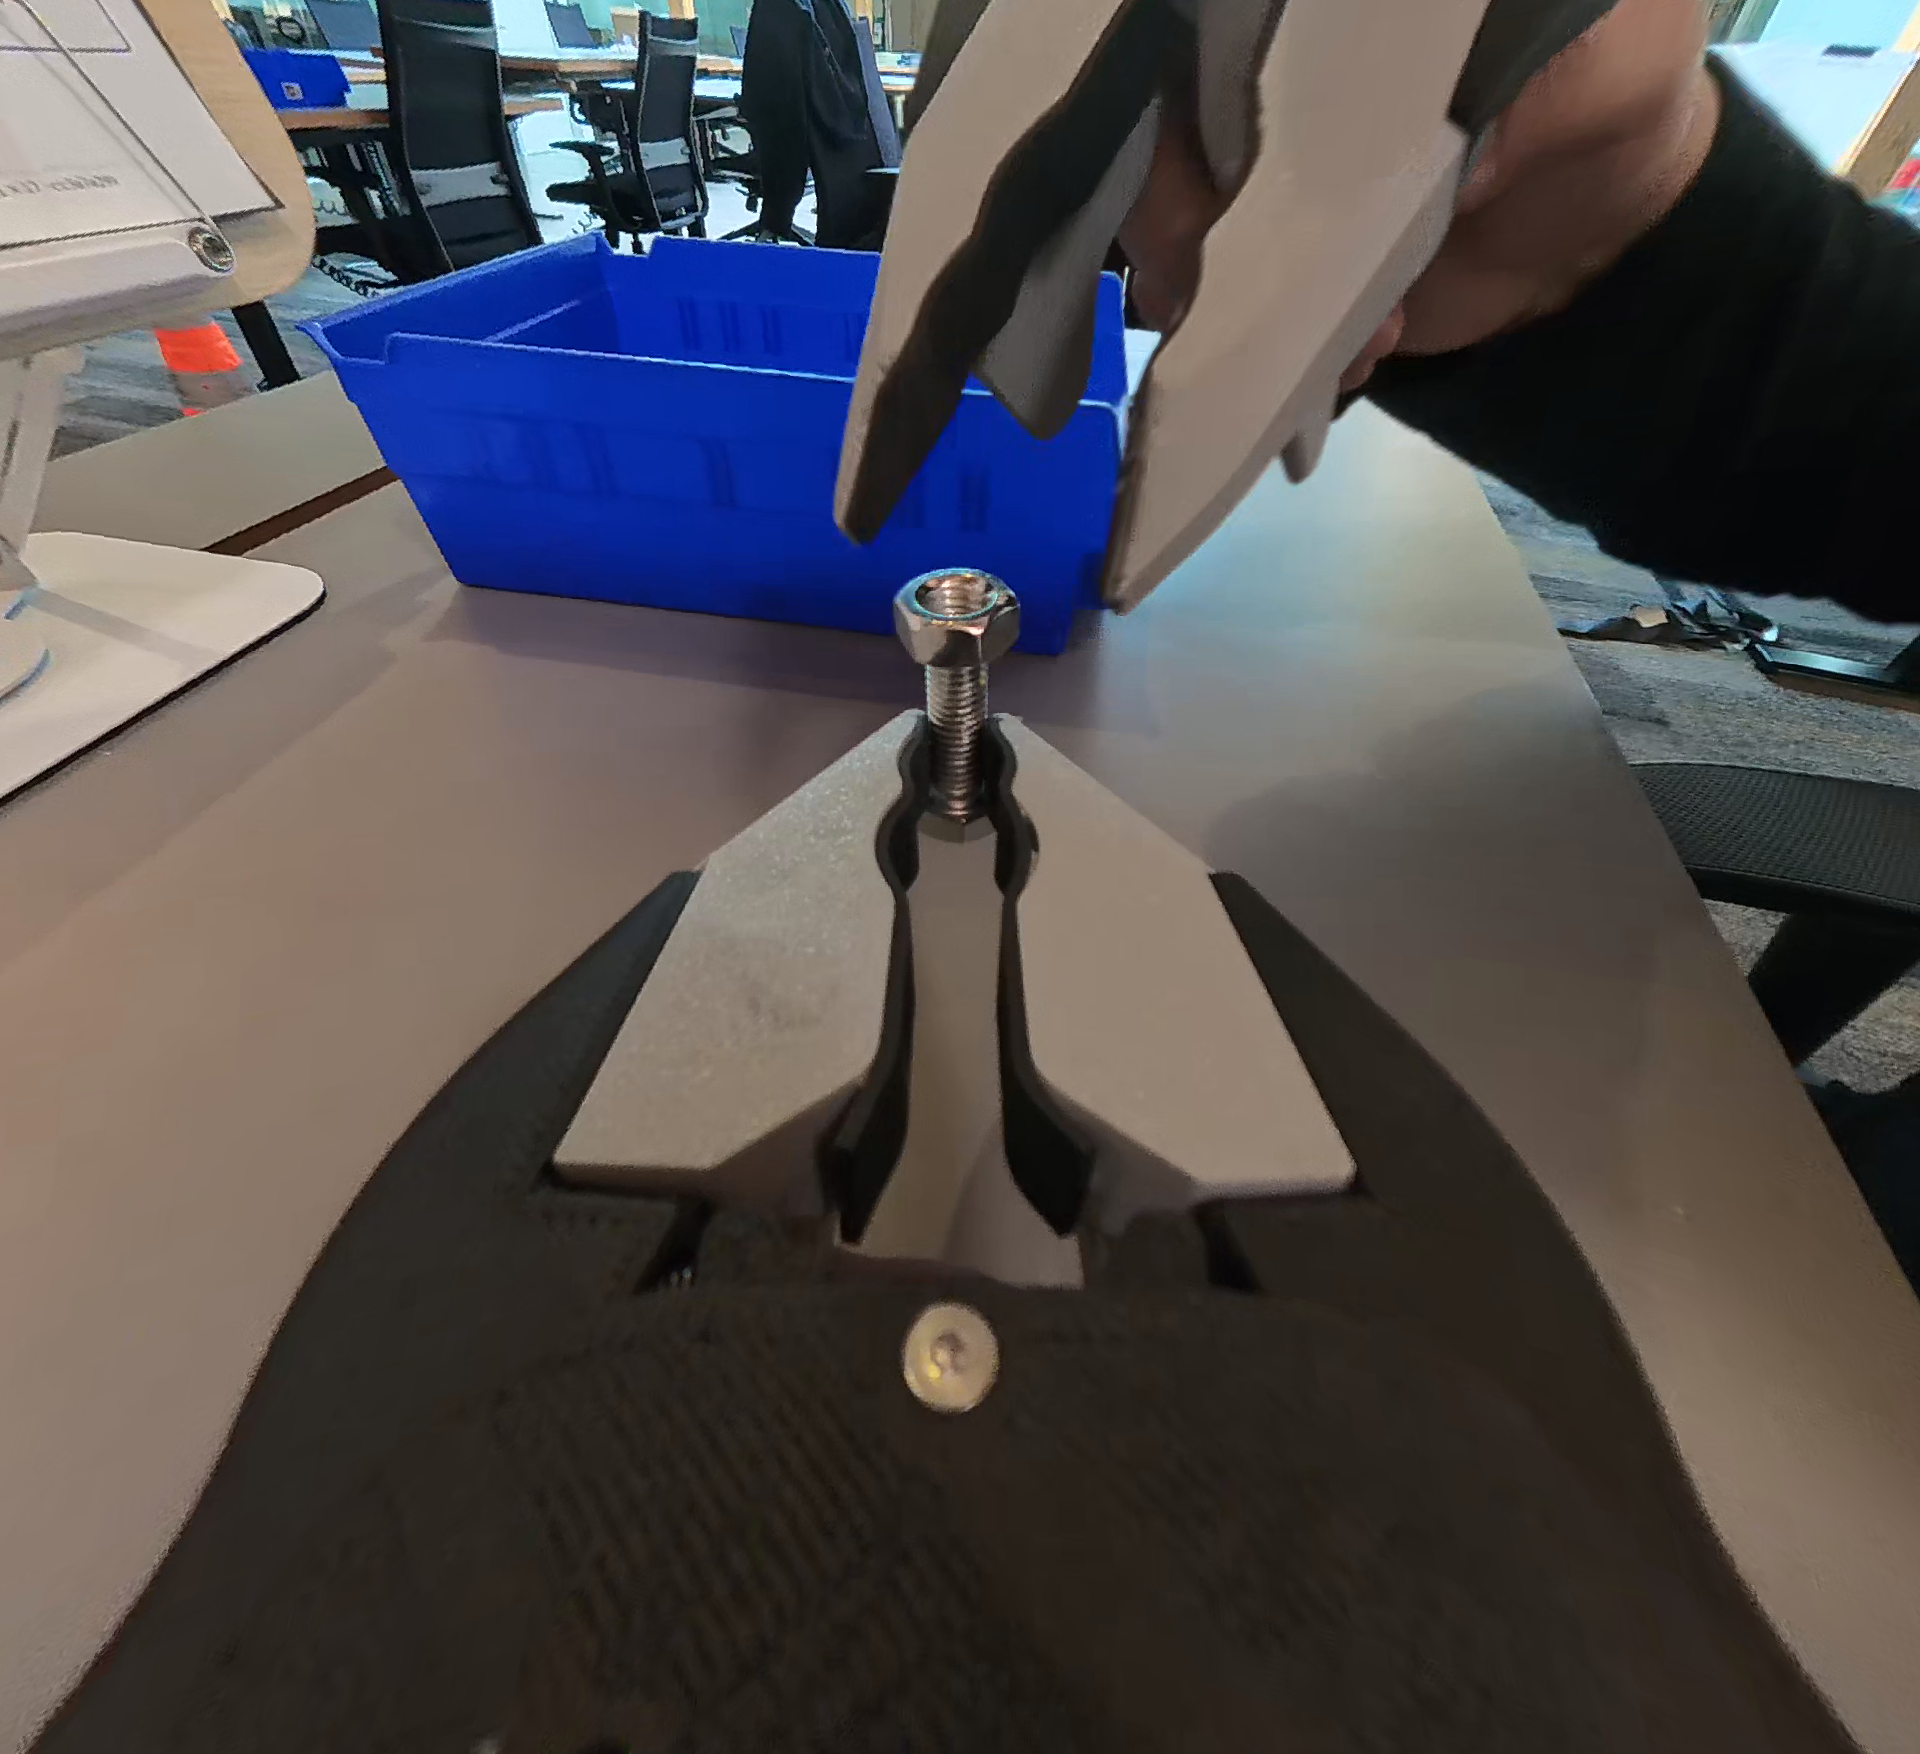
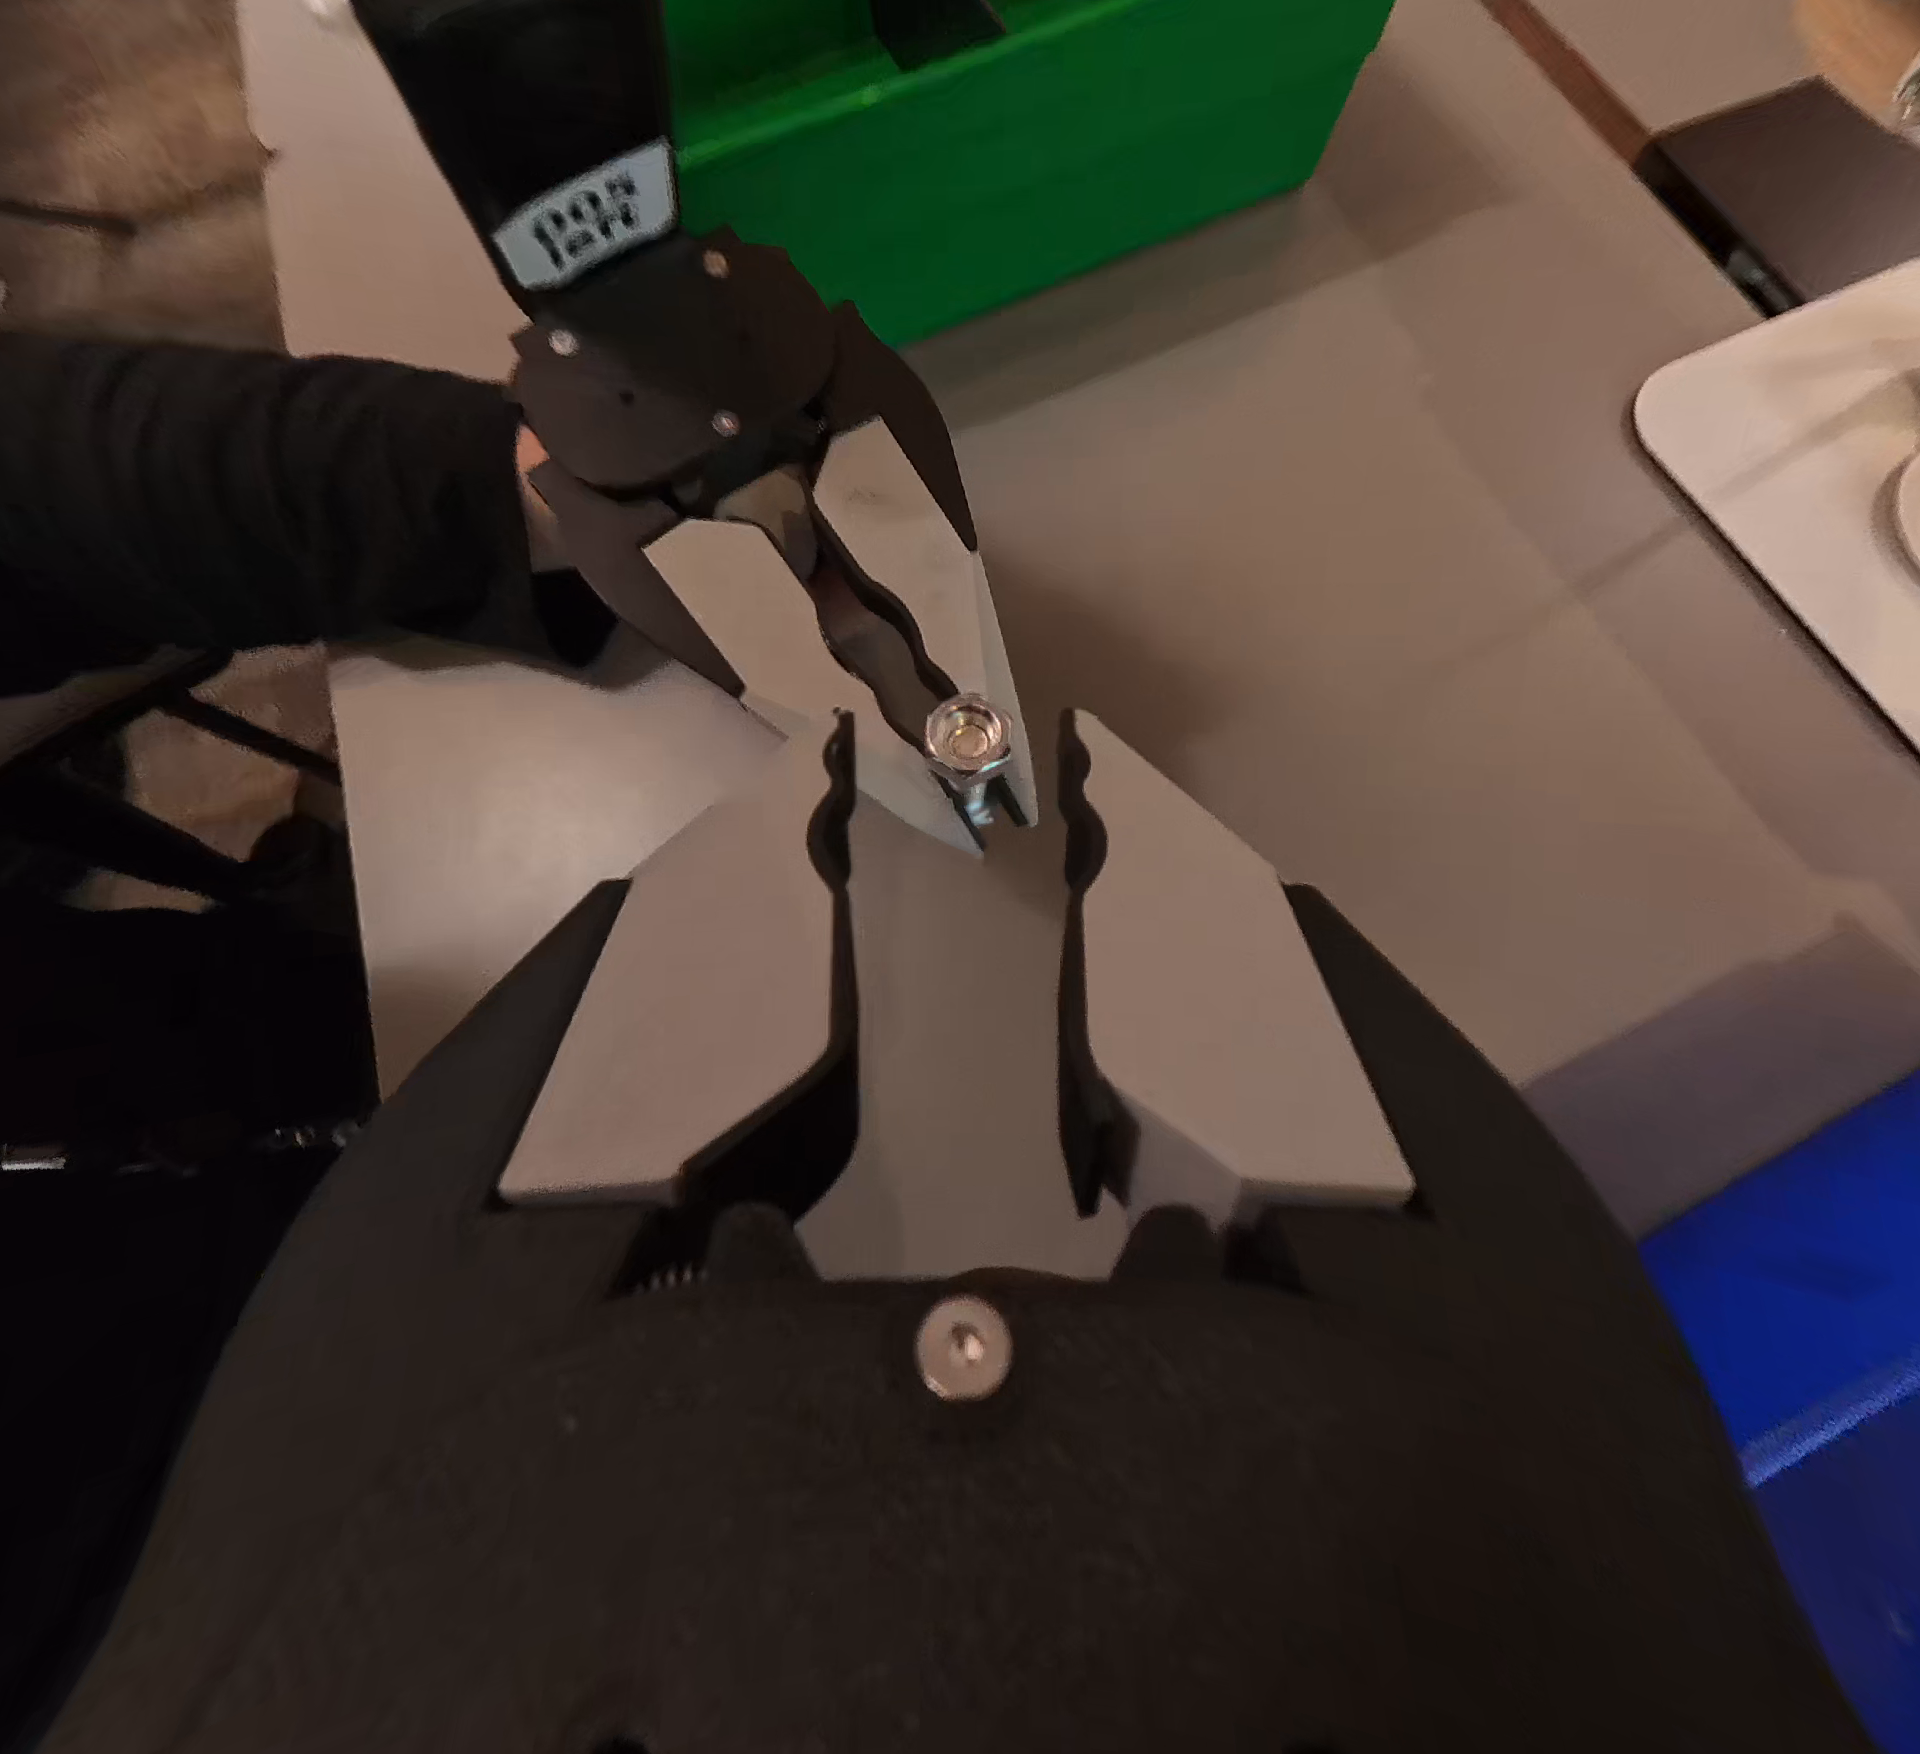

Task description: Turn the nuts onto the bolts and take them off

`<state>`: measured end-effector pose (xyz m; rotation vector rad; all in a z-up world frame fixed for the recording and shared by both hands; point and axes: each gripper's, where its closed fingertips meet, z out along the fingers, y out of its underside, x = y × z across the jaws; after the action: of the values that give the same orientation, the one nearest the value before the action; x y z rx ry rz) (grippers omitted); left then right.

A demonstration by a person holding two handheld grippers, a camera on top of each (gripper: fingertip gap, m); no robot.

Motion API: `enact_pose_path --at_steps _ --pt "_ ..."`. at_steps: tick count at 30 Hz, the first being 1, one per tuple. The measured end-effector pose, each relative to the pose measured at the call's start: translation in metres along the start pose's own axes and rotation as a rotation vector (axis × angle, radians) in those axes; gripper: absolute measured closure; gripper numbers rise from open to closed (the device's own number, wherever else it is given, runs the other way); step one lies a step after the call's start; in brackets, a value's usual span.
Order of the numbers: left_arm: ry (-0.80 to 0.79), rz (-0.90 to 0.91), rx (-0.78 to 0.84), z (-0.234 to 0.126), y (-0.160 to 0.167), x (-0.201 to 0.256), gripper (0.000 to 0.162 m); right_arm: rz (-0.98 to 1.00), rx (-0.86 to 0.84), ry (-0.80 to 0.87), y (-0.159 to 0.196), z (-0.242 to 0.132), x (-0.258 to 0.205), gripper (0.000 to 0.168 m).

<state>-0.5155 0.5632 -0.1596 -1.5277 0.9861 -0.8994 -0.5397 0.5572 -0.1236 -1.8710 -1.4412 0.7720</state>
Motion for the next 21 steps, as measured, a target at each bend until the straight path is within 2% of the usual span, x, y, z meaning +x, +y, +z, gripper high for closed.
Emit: enact_pose_path --at_steps 5,9,15,21 --pt "0.001 -0.012 0.016 -0.003 -0.003 -0.003 0.156 0.022 0.320 -0.078 -0.018 -0.008 -0.009 0.108" --pt "-0.006 -0.025 0.033 -0.006 -0.005 -0.007 0.156 0.001 0.503 -0.074 -0.018 -0.007 -0.002 0.100" --pt "-0.001 -0.028 0.045 -0.007 -0.006 -0.006 0.155 -0.037 0.595 -0.101 -0.010 0.002 -0.005 0.099" --pt "0.025 0.003 0.022 -0.002 -0.003 0.003 0.155 -0.054 0.583 -0.162 -0.006 0.009 -0.021 0.098"
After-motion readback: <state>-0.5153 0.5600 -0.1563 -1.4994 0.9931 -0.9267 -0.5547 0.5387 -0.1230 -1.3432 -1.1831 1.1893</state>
